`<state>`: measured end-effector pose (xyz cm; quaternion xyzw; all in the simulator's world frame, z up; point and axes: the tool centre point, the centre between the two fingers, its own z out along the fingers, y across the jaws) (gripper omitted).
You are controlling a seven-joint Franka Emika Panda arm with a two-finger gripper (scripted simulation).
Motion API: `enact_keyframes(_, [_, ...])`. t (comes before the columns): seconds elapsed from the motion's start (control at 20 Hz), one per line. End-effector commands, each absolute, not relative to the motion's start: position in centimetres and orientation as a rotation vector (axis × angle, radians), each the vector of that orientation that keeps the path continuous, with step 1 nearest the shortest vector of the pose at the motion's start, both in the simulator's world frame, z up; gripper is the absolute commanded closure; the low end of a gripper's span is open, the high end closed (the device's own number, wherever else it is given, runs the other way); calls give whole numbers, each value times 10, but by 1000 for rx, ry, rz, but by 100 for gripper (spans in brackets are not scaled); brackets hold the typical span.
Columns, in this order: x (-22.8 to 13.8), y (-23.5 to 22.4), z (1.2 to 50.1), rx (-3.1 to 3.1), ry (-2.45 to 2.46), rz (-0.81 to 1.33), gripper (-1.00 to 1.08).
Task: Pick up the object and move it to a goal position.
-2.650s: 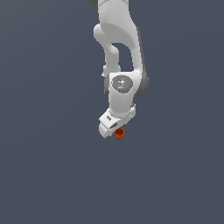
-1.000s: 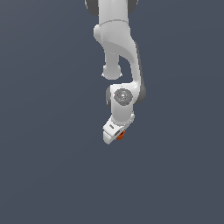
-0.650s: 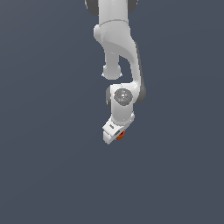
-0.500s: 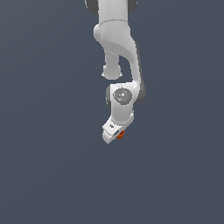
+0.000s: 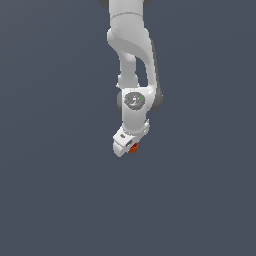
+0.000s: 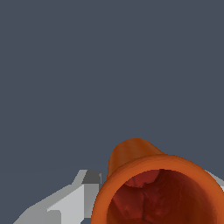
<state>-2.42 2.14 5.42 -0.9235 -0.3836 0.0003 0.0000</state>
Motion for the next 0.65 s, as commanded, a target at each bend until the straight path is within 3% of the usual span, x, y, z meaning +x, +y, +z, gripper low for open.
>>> enact_keyframes(0.0, [-34,14,61,-2902,-1205,0,108])
enact_keyframes(0.6, [-59,-3,76,-2902,-1205,0,108])
